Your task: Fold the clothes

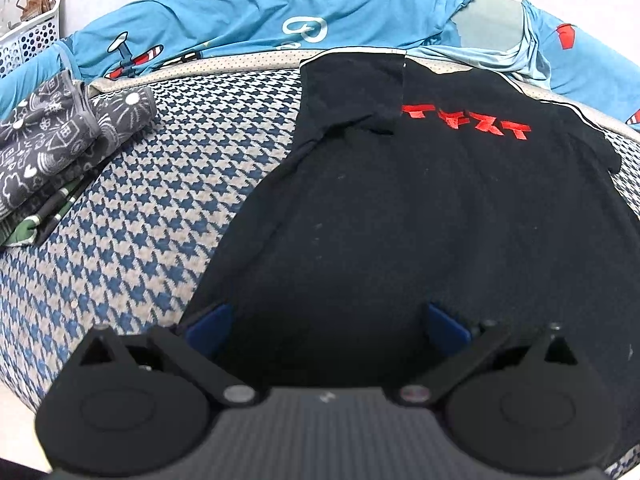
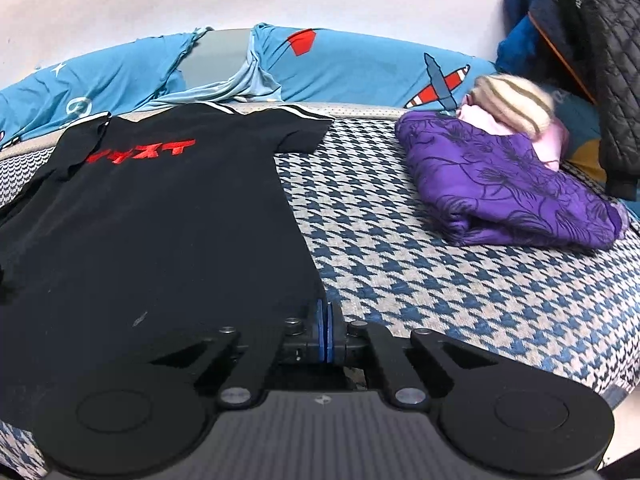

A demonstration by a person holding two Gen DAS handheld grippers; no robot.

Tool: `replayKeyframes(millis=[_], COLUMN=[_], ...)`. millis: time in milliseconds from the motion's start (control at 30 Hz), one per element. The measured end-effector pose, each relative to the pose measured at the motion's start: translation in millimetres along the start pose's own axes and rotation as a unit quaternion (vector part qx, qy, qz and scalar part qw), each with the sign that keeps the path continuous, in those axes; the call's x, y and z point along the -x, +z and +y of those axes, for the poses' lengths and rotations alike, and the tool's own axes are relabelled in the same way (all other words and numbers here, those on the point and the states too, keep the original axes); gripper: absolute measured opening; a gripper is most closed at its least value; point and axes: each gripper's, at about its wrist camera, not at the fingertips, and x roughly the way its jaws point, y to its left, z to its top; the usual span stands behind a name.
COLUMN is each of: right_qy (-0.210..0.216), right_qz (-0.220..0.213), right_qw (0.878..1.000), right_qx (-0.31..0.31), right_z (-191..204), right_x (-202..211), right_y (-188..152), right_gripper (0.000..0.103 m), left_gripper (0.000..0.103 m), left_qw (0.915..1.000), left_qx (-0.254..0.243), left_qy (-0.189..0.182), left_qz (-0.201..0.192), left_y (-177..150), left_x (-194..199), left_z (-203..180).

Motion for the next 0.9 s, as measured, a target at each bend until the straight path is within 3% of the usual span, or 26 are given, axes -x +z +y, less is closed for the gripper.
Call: replayKeyframes(millis=[533, 800, 900], right_qy=[-0.022, -0.014, -0.008], right_qz=[0.019, 0.034, 0.034], right_qw=[1.000, 0.999, 0.998], right_qx=[0.002, -0.037, -0.054], right_z=[-2.1, -13.5, -18.6], right_x=[0.0, 6.6, 10.5], right_y=[-3.7, 0.4, 7.8], right_gripper=[0.002, 0.004, 0.012], left_gripper=[0.103, 0.103, 0.103], left_qw=[0.9998, 0.9998, 0.9997], left_qx=[-0.001, -0.001, -0.002], left_qy=[0.010, 0.010, 0.013], left_qz=[0.015, 0.019, 0.019], left_y=[-4.0, -5.9, -6.1], left_x=[-4.3, -5.6, -6.1], left_z=[2.9, 3.2, 2.3])
